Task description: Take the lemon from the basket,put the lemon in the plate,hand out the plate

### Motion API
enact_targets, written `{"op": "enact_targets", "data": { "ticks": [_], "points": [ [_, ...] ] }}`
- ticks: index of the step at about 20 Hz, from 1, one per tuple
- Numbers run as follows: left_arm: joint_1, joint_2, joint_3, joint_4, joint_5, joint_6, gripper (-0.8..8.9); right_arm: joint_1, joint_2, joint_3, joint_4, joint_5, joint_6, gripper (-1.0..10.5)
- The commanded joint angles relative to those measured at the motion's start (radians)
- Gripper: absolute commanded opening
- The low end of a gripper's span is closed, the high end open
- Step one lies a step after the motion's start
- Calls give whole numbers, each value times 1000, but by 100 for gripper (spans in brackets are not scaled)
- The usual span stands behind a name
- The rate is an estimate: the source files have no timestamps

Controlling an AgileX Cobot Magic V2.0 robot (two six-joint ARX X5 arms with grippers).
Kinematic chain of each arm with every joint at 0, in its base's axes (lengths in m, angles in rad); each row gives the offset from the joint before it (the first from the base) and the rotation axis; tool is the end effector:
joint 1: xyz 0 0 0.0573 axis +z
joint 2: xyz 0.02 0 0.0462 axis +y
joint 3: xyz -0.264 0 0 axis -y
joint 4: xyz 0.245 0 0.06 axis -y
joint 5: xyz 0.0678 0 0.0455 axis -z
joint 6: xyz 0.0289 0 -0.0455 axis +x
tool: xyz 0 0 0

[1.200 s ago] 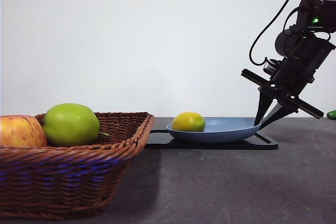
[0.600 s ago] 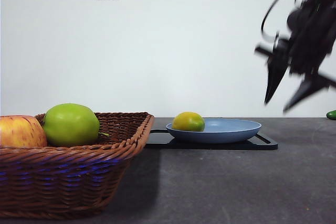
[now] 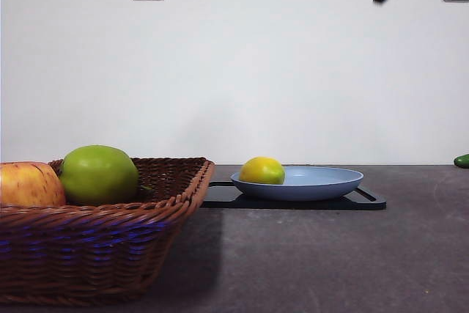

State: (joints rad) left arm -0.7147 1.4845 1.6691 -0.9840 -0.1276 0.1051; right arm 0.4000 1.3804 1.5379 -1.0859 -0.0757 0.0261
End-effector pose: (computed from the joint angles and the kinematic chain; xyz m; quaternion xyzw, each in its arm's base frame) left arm 0.2247 -0.1901 0.4013 0.2052 0.3406 -0.2848 0.8722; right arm 0.2391 0.1034 0.3831 -0.0609 0.4445 0.2049 0.8699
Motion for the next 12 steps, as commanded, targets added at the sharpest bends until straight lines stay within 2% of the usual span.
{"op": "enact_targets", "data": {
  "ticks": [1, 4, 8, 12],
  "points": [
    [55, -41, -11, 24, 5, 11, 6, 82, -83, -63, 75, 105, 19, 5],
    [109, -187, -192, 162, 5, 2, 6, 177, -246, -238, 248, 202, 39, 5],
    [154, -484, -577, 422, 5, 0, 6, 253, -483, -541, 491, 319, 45, 5],
    [160, -784, -947, 618, 6, -87, 6, 277, -708, -827, 698, 377, 44, 5]
  ]
}}
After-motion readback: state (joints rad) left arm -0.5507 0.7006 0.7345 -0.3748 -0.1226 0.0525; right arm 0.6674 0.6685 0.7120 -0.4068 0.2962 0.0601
